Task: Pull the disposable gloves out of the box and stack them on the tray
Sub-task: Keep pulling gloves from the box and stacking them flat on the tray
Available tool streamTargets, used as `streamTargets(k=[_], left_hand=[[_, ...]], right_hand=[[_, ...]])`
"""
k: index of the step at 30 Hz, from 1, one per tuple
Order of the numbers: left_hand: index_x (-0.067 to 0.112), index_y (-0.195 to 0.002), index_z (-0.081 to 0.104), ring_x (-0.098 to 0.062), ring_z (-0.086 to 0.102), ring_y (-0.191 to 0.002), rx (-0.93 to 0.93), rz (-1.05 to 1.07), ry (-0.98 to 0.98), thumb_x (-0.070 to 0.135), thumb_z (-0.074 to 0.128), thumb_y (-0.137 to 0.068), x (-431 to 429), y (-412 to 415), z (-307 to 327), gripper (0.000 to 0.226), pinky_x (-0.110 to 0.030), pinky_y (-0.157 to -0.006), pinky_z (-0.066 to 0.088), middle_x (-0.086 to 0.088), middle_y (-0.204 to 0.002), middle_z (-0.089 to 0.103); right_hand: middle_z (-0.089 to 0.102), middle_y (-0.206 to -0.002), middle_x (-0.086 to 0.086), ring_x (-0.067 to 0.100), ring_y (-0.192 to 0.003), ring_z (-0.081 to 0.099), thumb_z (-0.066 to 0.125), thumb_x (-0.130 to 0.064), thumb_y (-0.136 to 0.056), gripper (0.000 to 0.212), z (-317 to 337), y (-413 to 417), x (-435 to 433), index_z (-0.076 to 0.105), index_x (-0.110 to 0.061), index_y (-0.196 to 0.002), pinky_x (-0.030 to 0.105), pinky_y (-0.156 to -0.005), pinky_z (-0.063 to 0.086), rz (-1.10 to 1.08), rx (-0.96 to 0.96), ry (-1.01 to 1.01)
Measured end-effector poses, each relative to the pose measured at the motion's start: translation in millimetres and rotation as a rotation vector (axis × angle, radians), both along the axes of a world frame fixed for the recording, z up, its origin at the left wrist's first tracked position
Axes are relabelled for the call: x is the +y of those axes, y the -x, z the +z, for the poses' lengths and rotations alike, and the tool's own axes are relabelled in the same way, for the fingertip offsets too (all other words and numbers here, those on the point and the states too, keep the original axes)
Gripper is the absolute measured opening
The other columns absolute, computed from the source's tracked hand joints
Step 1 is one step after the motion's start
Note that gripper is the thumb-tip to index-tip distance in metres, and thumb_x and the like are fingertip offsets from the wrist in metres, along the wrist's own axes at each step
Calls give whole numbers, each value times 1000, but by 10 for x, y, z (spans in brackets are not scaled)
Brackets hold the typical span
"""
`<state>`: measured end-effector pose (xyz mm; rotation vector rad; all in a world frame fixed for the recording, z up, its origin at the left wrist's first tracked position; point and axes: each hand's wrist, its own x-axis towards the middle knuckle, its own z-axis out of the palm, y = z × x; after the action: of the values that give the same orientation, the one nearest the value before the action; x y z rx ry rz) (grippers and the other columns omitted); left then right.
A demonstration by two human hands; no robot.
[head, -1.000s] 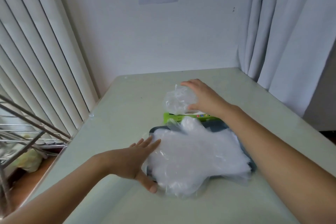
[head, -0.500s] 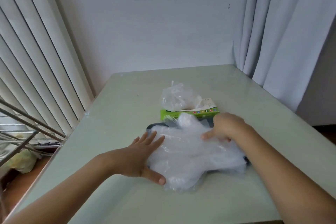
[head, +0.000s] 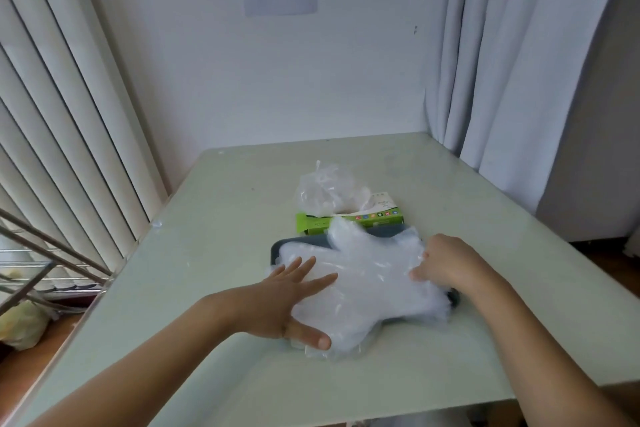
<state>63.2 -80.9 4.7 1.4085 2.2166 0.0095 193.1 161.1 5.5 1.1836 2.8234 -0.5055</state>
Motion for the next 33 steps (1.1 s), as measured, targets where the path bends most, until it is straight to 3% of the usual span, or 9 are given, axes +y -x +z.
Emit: streamTargets(k=[4, 9, 13, 16, 20, 24, 28, 31, 33], left_hand=[[52, -147, 5, -15, -24, -145, -9, -9, 5, 67, 63, -77, 43, -14, -82, 92, -44, -121, 1, 9, -158, -22], [54, -147, 9, -14, -24, -144, -29, 0, -2, 69, 64, -75, 32, 13, -126, 92, -44, -121, 1, 11, -159, -21], [50, -148, 9, -14, -23, -145, -38, 18, 16, 67, 64, -76, 12, 28, -102, 92, -41, -121, 0, 11, -159, -19], [47, -150, 1, -17, -23, -145, 12, -17, 72, 73, 57, -74, -64, 104, -88, 98, -38, -118, -7, 8, -159, -19], [54, -144, 22, -9, -15, -146, -28, 17, 97, 87, 49, -53, -271, 313, 67, 101, -33, -117, -11, 14, -161, -4], [58, -112, 56, 4, 29, -134, -45, 131, 54, 89, 50, -48, -391, 583, 374, 72, -16, -106, 20, 24, -144, 38], [48, -103, 65, 6, 58, -106, 16, 249, -161, 101, 43, -39, -334, 866, 593, 86, -10, -91, 39, 29, -111, 63], [35, -106, 69, -1, 62, -102, 6, 319, -358, 61, 64, -76, -116, 885, 677, 41, -25, -99, 45, 16, -110, 69], [29, -110, 69, -1, 61, -99, -13, 323, -433, 44, 65, -85, 84, 860, 693, 29, -20, -92, 45, 13, -111, 69]], right_hand=[[58, -110, 6, 26, -102, 59, 66, -26, -83, 24, 27, -146, -125, 50, -14, -97, 25, -67, 37, -61, -24, -135], [54, -90, -6, 17, -90, 57, 56, 0, -82, 25, 60, -60, -406, 54, -24, -87, 19, -70, 36, 267, 497, -112], [55, -123, -10, 7, -113, 51, 57, -23, -93, 32, -42, 96, -567, 59, -24, -125, 12, -89, 34, 523, 232, 123], [14, -159, -2, 18, -146, 13, 55, -41, -93, 62, -251, 116, -585, 27, -30, -148, 34, -118, 11, 564, 10, 125], [-8, -161, 2, 29, -146, -13, 49, -50, -91, 74, -352, 126, -562, 7, -38, -151, 51, -117, -4, 495, -94, 54], [0, -160, 5, 33, -146, -7, 51, -50, -89, 77, -333, 165, -530, 9, -36, -151, 54, -117, 0, 492, -124, 30], [35, -143, 2, 23, -136, 29, 59, -33, -85, 62, -261, 189, -502, 35, -27, -143, 41, -114, 22, 552, 10, 18], [52, -129, -8, 12, -119, 50, 65, -34, -85, 43, -199, 202, -490, 55, -25, -126, 24, -100, 38, 545, 164, 98], [52, -126, -13, 7, -116, 50, 68, -55, -78, 55, -153, 181, -520, 56, -26, -123, 23, -98, 39, 504, 196, 194]])
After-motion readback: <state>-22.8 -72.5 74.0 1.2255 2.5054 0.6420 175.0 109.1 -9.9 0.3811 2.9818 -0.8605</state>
